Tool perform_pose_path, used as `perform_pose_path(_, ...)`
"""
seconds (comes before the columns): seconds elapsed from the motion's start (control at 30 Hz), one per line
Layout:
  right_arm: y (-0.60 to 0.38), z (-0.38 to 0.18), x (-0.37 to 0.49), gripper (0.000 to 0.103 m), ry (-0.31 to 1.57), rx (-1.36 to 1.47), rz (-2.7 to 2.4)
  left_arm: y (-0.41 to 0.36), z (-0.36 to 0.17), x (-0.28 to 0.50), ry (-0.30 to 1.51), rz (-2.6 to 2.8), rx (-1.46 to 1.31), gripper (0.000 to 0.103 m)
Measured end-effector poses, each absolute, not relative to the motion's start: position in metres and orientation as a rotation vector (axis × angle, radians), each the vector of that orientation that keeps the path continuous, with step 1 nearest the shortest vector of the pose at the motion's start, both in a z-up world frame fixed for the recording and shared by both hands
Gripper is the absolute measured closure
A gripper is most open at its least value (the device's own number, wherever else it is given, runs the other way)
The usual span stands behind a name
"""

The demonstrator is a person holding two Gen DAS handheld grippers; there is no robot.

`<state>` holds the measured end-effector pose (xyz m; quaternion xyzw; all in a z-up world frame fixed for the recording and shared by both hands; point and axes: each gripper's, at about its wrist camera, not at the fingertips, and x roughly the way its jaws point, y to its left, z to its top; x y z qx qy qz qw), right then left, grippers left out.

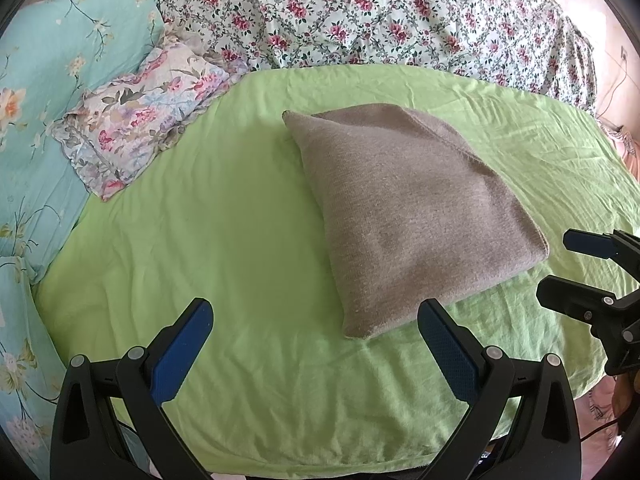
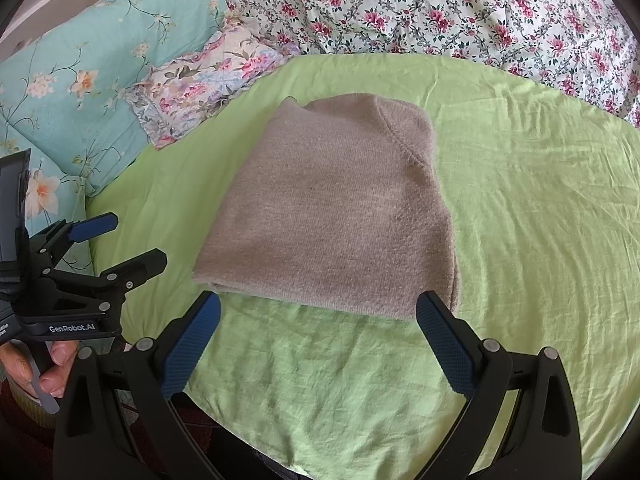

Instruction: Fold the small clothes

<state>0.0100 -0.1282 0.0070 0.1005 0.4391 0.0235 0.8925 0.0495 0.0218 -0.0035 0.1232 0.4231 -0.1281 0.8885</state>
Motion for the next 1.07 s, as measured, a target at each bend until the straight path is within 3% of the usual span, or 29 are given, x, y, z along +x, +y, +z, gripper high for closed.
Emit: perform_pose_path(1.07, -0.166, 0.001, 0.066, 0.005, 0.944, 0.218, 0.068, -0.001, -0.008, 0.095, 0.888, -0.250, 0.274, 0.001)
